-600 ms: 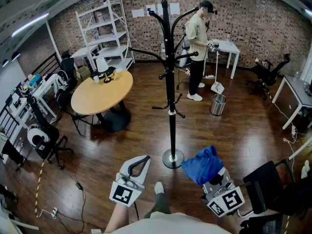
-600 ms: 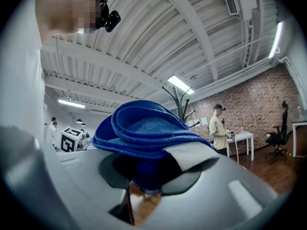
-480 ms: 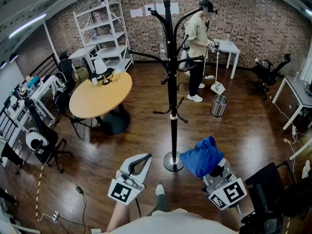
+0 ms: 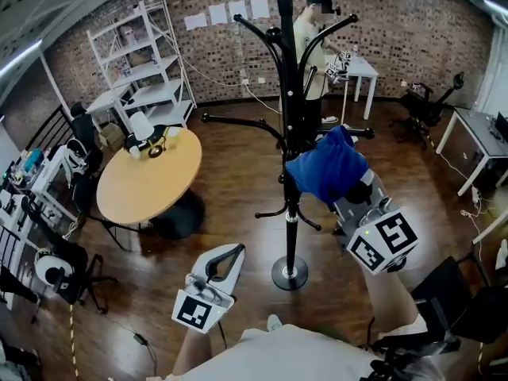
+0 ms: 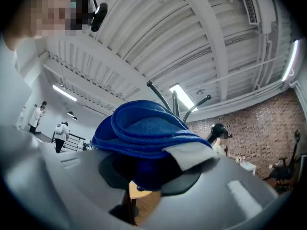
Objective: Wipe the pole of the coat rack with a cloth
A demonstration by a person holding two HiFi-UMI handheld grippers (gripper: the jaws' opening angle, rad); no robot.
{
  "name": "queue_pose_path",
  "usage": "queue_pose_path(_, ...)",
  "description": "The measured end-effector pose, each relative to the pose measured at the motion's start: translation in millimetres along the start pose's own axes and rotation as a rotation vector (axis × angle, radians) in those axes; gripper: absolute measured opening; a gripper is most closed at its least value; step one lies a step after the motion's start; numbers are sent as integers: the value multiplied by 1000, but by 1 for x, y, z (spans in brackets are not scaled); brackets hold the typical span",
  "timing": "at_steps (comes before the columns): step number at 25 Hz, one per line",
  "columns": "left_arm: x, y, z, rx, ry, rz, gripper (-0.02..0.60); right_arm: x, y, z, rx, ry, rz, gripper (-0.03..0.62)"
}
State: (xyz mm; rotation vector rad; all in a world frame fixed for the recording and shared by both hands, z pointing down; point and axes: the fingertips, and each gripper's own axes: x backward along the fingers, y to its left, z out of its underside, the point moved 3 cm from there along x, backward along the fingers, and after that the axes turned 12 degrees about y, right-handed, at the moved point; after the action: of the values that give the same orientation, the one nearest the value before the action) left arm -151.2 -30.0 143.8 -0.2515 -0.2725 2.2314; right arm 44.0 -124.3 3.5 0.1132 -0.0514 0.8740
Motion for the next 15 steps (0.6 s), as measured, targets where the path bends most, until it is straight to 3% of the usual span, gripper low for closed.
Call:
queue_pose_path(2,-11,15,-8,53,-50,19,2,-27,-15,-16,-40,8,-16,104)
queue_pose_path(5,-25,24,-27,116,-127,43,2,-62,-45,-43,-185,5,-46,104)
queue_pose_path(9,-33,23,-30,184,-158,33,2,-95,-61,-64,-267,43,-38,104)
queue_pose_path(12,-39,17,-21,218,-143,45,2,-106,-69,-61,-342,43,-7,104)
queue_pose_path(15,-44,20,-17,222,-129,39,2,-114,-62,-33,-393,74,-17,101)
